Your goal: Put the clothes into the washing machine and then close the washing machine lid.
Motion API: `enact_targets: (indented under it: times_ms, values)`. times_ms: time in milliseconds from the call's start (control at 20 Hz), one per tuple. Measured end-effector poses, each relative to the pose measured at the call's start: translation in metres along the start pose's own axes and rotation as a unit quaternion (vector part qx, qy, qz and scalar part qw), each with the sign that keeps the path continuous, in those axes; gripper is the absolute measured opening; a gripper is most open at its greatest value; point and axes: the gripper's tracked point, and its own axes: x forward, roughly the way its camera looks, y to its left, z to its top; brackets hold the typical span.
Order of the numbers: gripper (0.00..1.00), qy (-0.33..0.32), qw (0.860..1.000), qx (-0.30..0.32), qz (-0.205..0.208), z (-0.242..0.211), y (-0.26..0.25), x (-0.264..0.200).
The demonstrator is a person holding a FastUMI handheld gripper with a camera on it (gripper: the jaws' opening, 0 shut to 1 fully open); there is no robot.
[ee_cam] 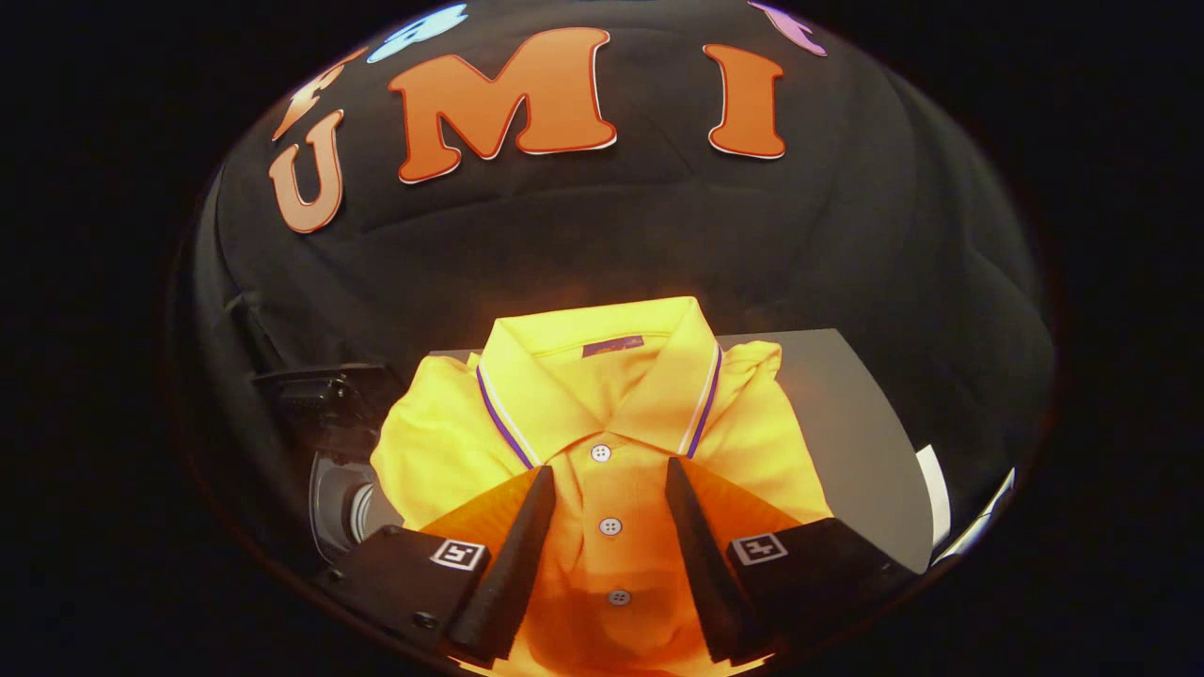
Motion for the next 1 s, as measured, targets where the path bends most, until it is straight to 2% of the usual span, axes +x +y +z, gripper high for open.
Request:
enact_targets:
  times_ms: [100,150,200,300,400,600,1000]
  values:
    - [0.64,0.008,1.000,-0.005,-0.003,-0.001,0.000,-0.001]
    - [0.59,0.013,1.000,-0.004,-0.006,-0.001,0.000,-0.002]
    - [0.48,0.014,1.000,-0.003,-0.008,0.000,0.000,-0.003]
    - [0.39,0.012,1.000,-0.001,-0.012,0.002,0.000,-0.004]
    - [0.10,-0.005,1.000,0.013,-0.019,0.007,-0.001,-0.004]
    - [0.10,-0.036,0.998,0.044,0.004,0.018,0.011,-0.014]
    - [0.09,-0.086,0.993,0.065,0.055,0.048,0.060,-0.076]
